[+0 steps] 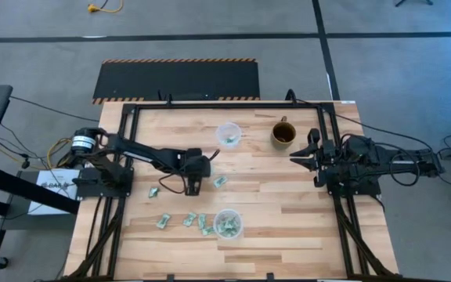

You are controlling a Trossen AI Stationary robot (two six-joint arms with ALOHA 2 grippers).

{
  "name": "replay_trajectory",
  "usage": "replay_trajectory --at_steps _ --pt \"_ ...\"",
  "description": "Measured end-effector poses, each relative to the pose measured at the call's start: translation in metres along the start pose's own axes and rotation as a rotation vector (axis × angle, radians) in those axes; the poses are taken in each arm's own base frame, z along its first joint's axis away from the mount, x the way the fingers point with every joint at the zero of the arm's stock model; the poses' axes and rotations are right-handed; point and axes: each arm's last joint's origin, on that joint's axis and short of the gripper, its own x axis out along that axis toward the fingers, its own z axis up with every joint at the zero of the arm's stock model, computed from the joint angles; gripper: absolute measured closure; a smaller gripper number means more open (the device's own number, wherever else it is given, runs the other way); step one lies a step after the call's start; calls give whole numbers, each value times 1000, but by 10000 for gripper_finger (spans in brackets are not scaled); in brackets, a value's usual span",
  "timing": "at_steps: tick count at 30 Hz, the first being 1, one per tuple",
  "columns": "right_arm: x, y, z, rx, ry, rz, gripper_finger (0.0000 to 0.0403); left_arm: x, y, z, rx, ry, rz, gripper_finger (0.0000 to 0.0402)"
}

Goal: Pick and place Stevia / Truvia into bins
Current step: Put the stevia packet into the top transparent container

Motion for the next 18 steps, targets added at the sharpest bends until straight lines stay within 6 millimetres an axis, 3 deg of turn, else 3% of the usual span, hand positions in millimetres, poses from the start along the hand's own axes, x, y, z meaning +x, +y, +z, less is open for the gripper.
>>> replay_trajectory --at_steps 9,15,18 --pt "0 0 0 0 0 0 344 -68 17 17 -2 -295 155 400" --pt "0 0 0 0 0 0 344 -111 52 37 -67 -662 247 401" --pt "0 0 0 0 0 0 344 -121 76 45 -98 -729 222 401"
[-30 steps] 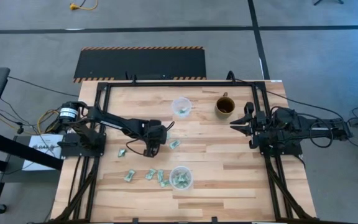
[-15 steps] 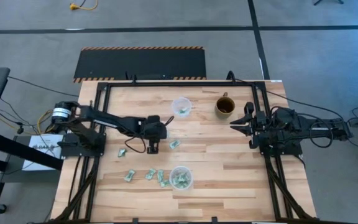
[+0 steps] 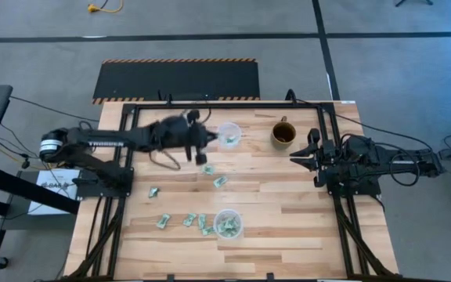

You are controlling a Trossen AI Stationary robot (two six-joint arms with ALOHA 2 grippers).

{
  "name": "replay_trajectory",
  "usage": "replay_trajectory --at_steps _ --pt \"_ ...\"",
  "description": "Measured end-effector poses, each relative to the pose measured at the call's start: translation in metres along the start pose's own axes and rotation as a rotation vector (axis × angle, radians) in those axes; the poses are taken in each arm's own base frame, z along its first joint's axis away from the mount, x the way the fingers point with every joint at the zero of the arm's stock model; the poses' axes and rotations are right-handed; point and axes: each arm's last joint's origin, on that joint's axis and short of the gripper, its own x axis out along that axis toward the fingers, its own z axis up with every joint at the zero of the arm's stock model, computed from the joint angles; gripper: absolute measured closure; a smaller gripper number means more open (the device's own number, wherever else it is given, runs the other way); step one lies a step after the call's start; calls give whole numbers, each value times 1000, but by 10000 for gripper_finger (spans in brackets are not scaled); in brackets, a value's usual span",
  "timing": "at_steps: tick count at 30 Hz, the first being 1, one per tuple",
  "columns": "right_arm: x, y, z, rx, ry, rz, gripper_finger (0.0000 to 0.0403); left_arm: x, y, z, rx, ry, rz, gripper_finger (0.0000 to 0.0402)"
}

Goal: Pick and place Stevia / Truvia into bins
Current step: Put the stevia packet into the top transparent container

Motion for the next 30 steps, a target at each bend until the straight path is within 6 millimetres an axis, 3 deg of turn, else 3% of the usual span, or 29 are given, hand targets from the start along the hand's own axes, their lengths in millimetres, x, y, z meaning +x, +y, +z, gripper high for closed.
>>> replay_trajectory --at_steps 7,13,16,21,30 --pt "0 0 0 0 0 0 344 36 36 11 -77 129 -43 401" --pt "0 0 0 0 0 0 344 82 47 0 -114 319 -68 401" --pt "0 0 0 0 0 0 344 95 49 -11 -128 398 -77 401" --pt "0 0 0 0 1 1 344 102 54 -27 -162 472 -93 401" --pt "0 0 0 0 0 1 344 103 63 -28 -232 439 -142 401"
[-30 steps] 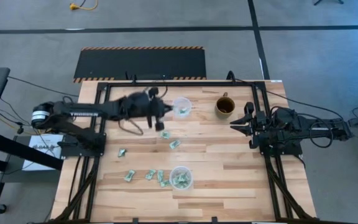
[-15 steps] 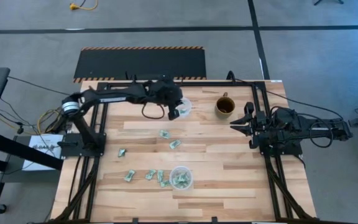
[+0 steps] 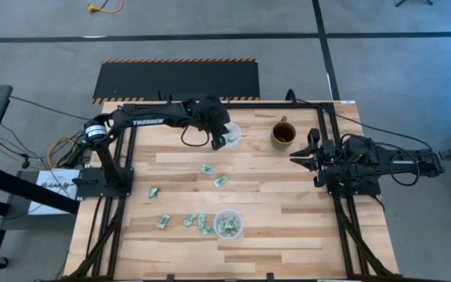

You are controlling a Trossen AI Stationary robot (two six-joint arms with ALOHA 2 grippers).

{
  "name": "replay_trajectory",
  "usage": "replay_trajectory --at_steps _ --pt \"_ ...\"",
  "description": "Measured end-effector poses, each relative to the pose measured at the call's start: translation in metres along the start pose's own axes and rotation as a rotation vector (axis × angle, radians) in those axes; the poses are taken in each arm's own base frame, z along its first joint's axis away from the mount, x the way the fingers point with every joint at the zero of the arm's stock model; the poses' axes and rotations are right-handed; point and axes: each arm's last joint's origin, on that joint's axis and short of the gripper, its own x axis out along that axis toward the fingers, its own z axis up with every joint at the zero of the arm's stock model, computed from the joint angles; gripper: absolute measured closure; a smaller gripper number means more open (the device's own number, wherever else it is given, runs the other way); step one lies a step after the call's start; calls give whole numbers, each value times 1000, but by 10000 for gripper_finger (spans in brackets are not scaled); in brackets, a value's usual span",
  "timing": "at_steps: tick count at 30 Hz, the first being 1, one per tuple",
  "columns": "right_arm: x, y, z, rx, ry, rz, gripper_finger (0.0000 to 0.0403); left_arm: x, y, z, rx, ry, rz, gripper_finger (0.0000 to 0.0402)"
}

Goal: Pick and place Stevia / Truvia into bins
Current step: Put the stevia packet into the top transparent container

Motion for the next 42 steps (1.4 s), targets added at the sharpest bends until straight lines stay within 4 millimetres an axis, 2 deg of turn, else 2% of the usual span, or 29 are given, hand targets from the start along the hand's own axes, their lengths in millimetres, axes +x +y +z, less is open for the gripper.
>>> replay_trajectory --at_steps 7,18,22,26,30,34,39,42 --pt "0 0 0 0 0 0 344 0 -2 -1 -10 10 -49 373" --pt "0 0 0 0 0 -1 344 0 1 -3 -18 26 -41 253" --pt "0 0 0 0 0 0 344 -4 5 -13 -50 104 -131 241" --pt "0 0 0 0 0 -1 344 -20 1 -22 -124 211 -249 240" --pt "0 0 0 0 0 0 344 -30 -19 -32 -136 356 -276 240" --pt "0 0 0 0 0 0 344 -30 -50 -38 -82 472 -253 239" --pt "0 0 0 0 0 0 344 -28 -92 -41 67 507 -188 239" --pt "0 0 0 0 0 0 344 -24 -107 -57 114 558 -127 239"
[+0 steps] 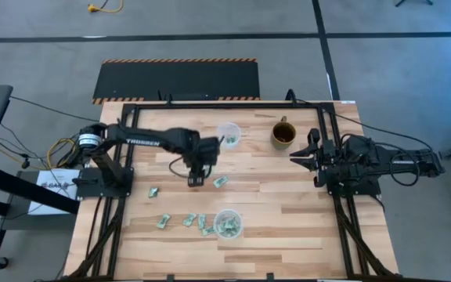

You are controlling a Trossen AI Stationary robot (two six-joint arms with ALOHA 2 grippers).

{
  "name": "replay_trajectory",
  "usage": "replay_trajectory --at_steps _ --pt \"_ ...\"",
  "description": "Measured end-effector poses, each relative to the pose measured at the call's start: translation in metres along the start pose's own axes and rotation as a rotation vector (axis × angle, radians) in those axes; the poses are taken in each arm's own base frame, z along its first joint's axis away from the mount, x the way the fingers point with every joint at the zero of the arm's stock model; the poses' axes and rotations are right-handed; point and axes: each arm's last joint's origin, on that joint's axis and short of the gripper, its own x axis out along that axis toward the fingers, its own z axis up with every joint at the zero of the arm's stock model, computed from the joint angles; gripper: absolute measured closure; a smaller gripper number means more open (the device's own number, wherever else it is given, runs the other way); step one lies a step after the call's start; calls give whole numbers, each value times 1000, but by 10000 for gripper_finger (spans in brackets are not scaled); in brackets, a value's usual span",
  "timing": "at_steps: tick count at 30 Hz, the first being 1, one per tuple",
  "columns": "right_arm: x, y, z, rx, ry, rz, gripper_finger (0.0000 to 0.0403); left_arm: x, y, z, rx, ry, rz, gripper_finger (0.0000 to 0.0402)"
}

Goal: Pick and place Stevia / Truvia into bins
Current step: Put the stevia packet into the top transparent container

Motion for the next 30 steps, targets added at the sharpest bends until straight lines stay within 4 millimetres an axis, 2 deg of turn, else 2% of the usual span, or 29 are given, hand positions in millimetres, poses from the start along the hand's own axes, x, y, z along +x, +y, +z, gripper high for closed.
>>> replay_trajectory --at_steps 4,8,13,24,30 --pt "0 0 0 0 0 0 344 28 -3 -21 -27 35 18 239" --pt "0 0 0 0 0 0 344 46 2 -28 36 -77 84 239" --pt "0 0 0 0 -1 0 344 50 8 -25 126 -153 209 239" --pt "0 0 0 0 -1 -1 344 52 9 -20 280 -191 167 239" --pt "0 0 0 0 0 0 344 51 16 -18 286 -216 182 239"
